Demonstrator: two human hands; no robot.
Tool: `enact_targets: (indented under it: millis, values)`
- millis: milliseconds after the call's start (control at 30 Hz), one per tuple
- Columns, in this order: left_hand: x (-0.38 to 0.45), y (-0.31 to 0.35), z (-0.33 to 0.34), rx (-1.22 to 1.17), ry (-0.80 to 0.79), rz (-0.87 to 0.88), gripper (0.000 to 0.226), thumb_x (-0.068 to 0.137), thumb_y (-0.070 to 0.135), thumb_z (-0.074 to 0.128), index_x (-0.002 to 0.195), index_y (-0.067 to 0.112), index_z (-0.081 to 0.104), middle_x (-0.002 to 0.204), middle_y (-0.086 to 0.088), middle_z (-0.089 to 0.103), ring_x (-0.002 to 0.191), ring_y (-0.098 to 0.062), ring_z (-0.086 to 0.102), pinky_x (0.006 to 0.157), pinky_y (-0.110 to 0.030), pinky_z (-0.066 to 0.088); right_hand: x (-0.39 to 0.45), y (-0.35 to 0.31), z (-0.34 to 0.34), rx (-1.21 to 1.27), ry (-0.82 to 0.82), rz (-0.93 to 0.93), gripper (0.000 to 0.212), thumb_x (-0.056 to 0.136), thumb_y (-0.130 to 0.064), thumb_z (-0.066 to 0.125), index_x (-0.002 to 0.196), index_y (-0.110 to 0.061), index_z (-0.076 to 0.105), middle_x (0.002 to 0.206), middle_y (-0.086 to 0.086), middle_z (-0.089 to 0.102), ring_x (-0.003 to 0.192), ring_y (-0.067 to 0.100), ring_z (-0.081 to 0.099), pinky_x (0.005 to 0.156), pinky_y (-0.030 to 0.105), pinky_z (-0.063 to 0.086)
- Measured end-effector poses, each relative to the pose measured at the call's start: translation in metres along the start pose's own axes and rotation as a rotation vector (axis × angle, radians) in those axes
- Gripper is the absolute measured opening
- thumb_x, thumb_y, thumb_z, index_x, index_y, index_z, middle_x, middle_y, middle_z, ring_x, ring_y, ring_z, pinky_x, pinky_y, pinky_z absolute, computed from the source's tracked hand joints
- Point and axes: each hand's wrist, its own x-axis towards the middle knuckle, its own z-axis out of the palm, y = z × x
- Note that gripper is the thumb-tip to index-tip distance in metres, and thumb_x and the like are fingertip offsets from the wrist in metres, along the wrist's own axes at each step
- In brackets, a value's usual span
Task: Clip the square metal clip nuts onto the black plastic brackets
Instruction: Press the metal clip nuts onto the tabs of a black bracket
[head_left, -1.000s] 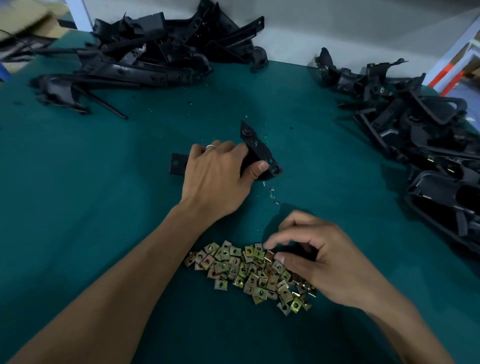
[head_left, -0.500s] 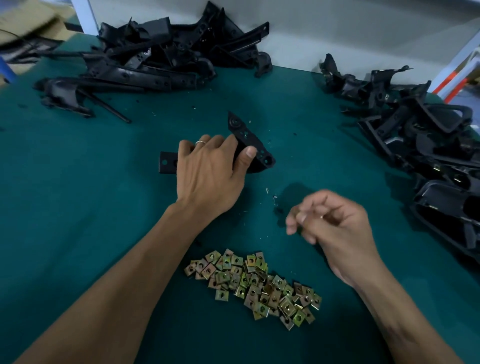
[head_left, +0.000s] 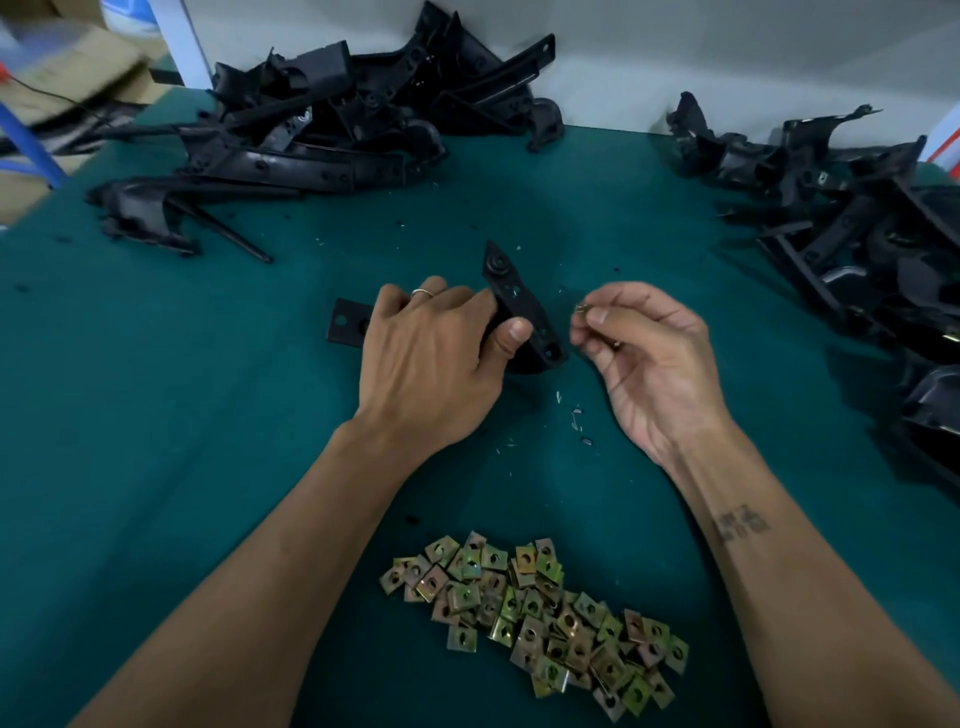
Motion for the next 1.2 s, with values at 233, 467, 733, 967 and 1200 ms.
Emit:
enact_targets:
  millis: [233, 467, 733, 967, 1200]
  values:
    - [-0.001, 0.002, 0.002, 0.063, -0.028, -0.034, 0.052, 0.102, 0.058, 0.025, 0.088, 0.020, 0.059, 0.078, 0.002, 0.061, 0.085, -0.027, 0.055, 0.079, -0.043, 0.035, 0.002, 0.004, 0.001, -0.085, -0.003, -0.005, 0.014, 0.079, 0.011, 0.072, 0.088, 0.000, 0.072, 0.079, 0.013, 0.072, 0.070, 0.020, 0.064, 0.070, 0.025, 0.053]
    - [0.000, 0.002, 0.002, 0.091, -0.023, -0.049, 0.057, 0.101, 0.061, 0.020, 0.091, 0.021, 0.060, 0.083, 0.002, 0.063, 0.088, -0.027, 0.054, 0.080, -0.042, 0.034, 0.000, 0.008, 0.009, -0.172, 0.042, -0.053, 0.020, 0.081, 0.016, 0.070, 0.082, -0.004, 0.073, 0.075, 0.007, 0.072, 0.071, 0.015, 0.061, 0.068, 0.022, 0.050]
    - [0.000, 0.001, 0.001, 0.093, -0.026, -0.040, 0.058, 0.101, 0.061, 0.021, 0.091, 0.021, 0.061, 0.082, 0.002, 0.064, 0.086, -0.027, 0.053, 0.080, -0.041, 0.033, -0.001, 0.011, 0.010, -0.233, 0.059, -0.101, 0.019, 0.087, 0.012, 0.068, 0.087, -0.005, 0.075, 0.077, 0.006, 0.073, 0.081, 0.021, 0.064, 0.077, 0.024, 0.052]
    - [0.001, 0.002, 0.001, 0.089, -0.006, -0.039, 0.053, 0.102, 0.059, 0.026, 0.088, 0.021, 0.059, 0.081, 0.001, 0.063, 0.085, -0.028, 0.054, 0.078, -0.041, 0.032, 0.000, 0.010, 0.007, -0.173, 0.055, -0.060, 0.018, 0.085, 0.014, 0.068, 0.095, -0.001, 0.070, 0.084, 0.014, 0.070, 0.083, 0.024, 0.065, 0.078, 0.028, 0.053]
    - [0.000, 0.003, 0.001, 0.097, -0.012, -0.046, 0.052, 0.102, 0.059, 0.027, 0.092, 0.021, 0.062, 0.082, 0.001, 0.064, 0.086, -0.028, 0.054, 0.078, -0.041, 0.032, 0.001, 0.011, 0.007, -0.239, 0.019, -0.018, 0.022, 0.092, 0.010, 0.059, 0.097, -0.003, 0.076, 0.083, 0.014, 0.071, 0.078, 0.023, 0.063, 0.083, 0.034, 0.054]
